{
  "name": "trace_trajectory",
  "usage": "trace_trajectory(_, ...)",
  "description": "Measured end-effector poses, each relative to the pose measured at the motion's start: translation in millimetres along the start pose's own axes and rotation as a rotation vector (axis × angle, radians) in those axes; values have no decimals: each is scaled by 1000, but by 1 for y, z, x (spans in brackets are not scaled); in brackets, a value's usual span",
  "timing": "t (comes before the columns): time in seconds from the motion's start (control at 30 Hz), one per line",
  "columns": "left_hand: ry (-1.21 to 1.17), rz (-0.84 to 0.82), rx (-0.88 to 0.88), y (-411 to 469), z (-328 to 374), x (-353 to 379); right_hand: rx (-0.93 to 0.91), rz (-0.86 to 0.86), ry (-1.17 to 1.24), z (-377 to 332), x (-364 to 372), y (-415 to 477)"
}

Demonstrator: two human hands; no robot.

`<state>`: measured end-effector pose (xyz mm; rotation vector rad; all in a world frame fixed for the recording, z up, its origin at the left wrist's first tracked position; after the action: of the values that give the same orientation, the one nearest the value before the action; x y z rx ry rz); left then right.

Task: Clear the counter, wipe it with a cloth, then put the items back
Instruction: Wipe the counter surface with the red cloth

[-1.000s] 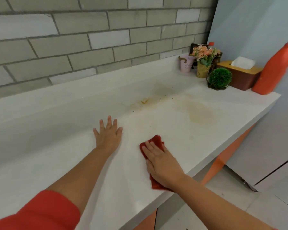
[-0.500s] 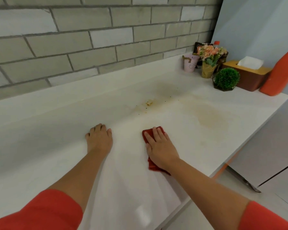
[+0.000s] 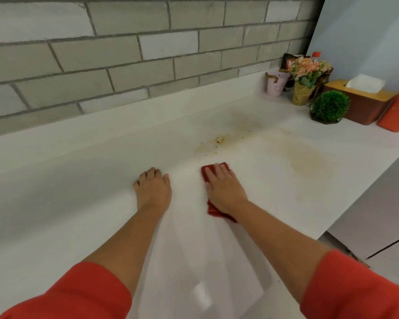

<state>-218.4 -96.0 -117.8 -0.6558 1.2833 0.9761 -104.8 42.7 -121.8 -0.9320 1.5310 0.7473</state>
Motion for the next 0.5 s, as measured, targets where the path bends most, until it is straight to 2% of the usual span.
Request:
trace_trajectory(0.1,2,7,13,-1,0,-1,-233,-15,33,-34,5,-47)
trace_trajectory(0.17,1,3,14,-1,0,-2,-278,-22,62,-24,2,-75)
trace_trajectory(0.37,6,-7,5,0,0,0,115,28,-42,49,-11,-14)
trace_trajectory(0.43,5,-6,2,1,0,2,173,21,-72,43,-9,17)
trace_trajectory(0.5,-3,-2,1,2,0,2,152,7,-68,20,-3,38)
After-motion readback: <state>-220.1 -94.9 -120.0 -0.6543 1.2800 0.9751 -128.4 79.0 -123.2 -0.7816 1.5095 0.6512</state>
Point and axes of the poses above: each hand's wrist, its own y-axis towards the middle knuckle, its own x-axis out of the palm, z = x × y, the point moved 7 cm from there along y, towards the middle knuckle, and after that the axes turned 2 degrees about x, right-handed, at the moved point
